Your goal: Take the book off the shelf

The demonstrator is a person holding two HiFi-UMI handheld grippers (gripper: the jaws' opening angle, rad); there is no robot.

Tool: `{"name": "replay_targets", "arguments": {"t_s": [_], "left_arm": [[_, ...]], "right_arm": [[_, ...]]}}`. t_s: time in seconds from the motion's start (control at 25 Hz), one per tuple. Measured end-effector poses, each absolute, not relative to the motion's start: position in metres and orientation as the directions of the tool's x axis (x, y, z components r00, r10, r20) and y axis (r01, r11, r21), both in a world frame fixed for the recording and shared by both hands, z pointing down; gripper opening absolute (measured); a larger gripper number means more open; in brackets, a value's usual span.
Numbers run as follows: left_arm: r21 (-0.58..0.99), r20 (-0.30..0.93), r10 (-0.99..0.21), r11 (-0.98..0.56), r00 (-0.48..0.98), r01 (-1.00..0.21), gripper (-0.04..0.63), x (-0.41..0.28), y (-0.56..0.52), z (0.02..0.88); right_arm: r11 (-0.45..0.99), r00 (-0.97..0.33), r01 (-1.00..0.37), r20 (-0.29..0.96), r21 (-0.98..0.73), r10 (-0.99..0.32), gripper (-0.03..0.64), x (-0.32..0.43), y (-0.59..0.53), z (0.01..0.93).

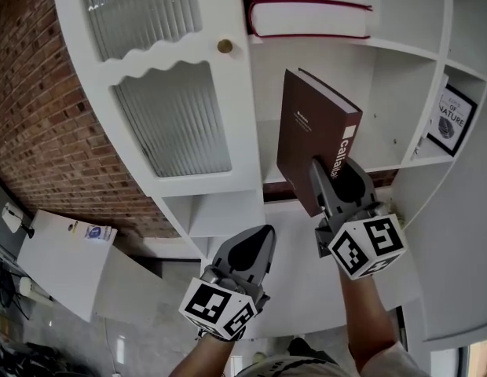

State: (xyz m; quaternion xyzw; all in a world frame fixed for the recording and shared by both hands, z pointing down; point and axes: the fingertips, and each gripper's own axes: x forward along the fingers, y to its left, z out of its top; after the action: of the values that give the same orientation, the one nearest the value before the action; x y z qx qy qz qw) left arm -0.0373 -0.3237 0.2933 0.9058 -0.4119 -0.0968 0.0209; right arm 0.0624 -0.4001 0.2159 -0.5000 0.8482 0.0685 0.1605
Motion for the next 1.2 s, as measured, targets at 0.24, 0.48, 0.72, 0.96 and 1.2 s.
{"name": "replay_targets", "arguments": {"t_s": [0.24, 0.48, 0.72, 0.96, 1.2], "left_arm": [[0.127, -0.160, -0.724, -0.689, 0.671, -0.713, 0.011, -0.036, -0.302, 0.297], [0.128, -0.158, -0.691, -0.723, 0.706, -0.679, 0.011, -0.032, -0.275, 0.302], [0.129, -0.152, -0.670, -0.743, 0.727, -0.657, 0.011, -0.038, -0.251, 0.307], [0.125, -0.146, -0.671, -0.742, 0.727, -0.659, 0.011, -0.051, -0.232, 0.310], [0.112, -0.132, -0.678, -0.735, 0.723, -0.669, 0.011, -0.056, -0.221, 0.320]], "right_arm": [[0.500, -0.447, -0.864, -0.366, -0.059, -0.816, 0.144, 0.067, -0.353, 0.223], [0.500, -0.438, -0.860, -0.352, -0.106, -0.827, 0.144, 0.069, -0.316, 0.240], [0.495, -0.429, -0.860, -0.347, -0.128, -0.834, 0.144, 0.061, -0.282, 0.258], [0.492, -0.429, -0.859, -0.324, -0.141, -0.843, 0.144, 0.051, -0.255, 0.277], [0.497, -0.446, -0.857, -0.288, -0.136, -0.847, 0.144, 0.043, -0.235, 0.298]]}}
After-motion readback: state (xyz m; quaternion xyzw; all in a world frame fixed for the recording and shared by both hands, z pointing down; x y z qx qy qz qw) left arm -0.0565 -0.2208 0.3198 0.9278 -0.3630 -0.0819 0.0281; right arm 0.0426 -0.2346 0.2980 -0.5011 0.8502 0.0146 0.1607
